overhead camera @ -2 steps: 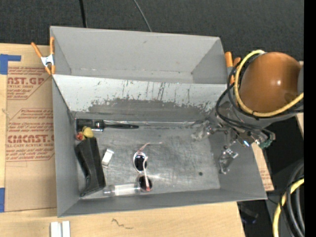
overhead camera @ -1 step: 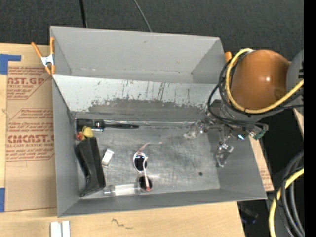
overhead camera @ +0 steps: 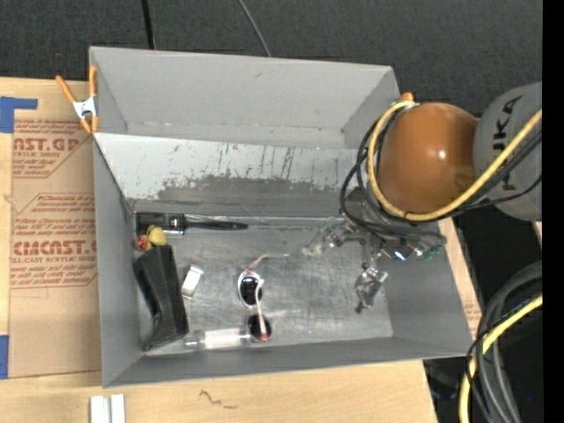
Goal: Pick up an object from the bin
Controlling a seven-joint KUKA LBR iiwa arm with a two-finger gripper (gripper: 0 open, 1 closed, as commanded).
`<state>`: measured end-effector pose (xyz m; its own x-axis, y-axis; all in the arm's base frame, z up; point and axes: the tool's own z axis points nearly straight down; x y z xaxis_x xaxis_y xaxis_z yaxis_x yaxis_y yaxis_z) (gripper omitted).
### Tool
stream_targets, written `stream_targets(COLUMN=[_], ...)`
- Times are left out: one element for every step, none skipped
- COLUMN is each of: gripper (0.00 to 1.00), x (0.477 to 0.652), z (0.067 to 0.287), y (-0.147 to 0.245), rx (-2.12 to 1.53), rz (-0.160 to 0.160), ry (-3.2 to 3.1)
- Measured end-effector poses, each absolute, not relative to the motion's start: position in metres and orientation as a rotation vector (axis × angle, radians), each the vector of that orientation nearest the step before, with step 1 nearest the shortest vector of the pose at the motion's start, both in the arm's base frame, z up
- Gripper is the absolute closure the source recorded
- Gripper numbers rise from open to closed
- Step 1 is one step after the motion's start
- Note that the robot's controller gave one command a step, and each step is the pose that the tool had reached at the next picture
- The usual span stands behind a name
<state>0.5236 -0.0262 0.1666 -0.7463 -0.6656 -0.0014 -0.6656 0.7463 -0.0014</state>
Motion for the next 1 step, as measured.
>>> stream_targets(gripper=[0.0], x=[0.5284], z=[0.1455], y=[0.0062], rx=[-1.424], rz=[0.005], ry=[2.796])
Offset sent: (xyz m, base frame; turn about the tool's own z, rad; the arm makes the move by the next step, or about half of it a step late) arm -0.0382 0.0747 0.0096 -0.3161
